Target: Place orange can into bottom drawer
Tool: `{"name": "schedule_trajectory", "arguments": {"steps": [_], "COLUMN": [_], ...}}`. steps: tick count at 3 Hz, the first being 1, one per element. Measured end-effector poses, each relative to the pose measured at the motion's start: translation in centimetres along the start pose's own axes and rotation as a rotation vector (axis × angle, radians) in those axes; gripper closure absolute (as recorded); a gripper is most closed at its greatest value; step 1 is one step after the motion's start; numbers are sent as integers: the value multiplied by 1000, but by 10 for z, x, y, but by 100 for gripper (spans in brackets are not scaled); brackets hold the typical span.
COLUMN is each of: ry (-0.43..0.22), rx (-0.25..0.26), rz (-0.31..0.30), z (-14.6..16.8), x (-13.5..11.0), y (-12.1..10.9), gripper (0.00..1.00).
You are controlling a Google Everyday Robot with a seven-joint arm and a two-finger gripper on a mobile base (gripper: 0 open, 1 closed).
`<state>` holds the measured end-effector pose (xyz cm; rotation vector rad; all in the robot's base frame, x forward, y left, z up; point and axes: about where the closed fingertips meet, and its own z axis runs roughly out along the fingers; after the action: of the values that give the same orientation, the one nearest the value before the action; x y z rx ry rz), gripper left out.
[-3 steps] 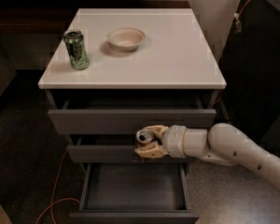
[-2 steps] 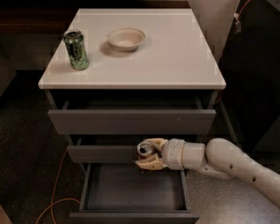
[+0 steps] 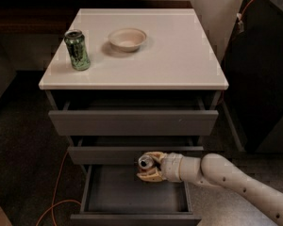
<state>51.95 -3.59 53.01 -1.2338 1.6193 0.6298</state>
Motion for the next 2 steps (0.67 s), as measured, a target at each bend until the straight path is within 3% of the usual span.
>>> {"name": "schedule_trajectory", "arguments": {"steps": [2], "ry": [-1], "rx": [-68], "rz": [30], "z": [50], "x": [79], "y": [14], "gripper": [100]}}
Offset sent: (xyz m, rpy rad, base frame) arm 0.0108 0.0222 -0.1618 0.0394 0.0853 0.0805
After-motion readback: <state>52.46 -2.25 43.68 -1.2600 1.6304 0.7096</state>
